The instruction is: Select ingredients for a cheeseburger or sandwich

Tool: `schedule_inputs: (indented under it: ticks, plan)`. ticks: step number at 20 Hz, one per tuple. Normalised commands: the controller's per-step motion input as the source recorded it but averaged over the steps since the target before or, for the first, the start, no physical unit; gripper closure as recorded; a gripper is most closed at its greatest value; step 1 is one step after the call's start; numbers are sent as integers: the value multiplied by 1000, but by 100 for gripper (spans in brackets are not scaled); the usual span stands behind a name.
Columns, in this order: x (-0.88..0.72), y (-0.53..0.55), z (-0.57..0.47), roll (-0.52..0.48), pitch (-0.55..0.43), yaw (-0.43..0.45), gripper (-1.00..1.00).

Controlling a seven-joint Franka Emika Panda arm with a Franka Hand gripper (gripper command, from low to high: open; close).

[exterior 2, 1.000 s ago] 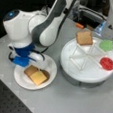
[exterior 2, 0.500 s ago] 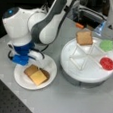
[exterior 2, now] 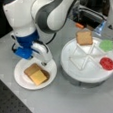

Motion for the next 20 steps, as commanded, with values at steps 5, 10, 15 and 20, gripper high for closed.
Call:
schedule_inputs:
  ticks: [5,10,15,20]
  plan:
    - [-835,506,109,-229,10,-99,-100]
    - [-919,436,-19,-263,-62,-28,-100]
    - [-762,480,-163,-264,-143,-63,-100]
    - [-422,378,-103,-171,-186,47,-100]
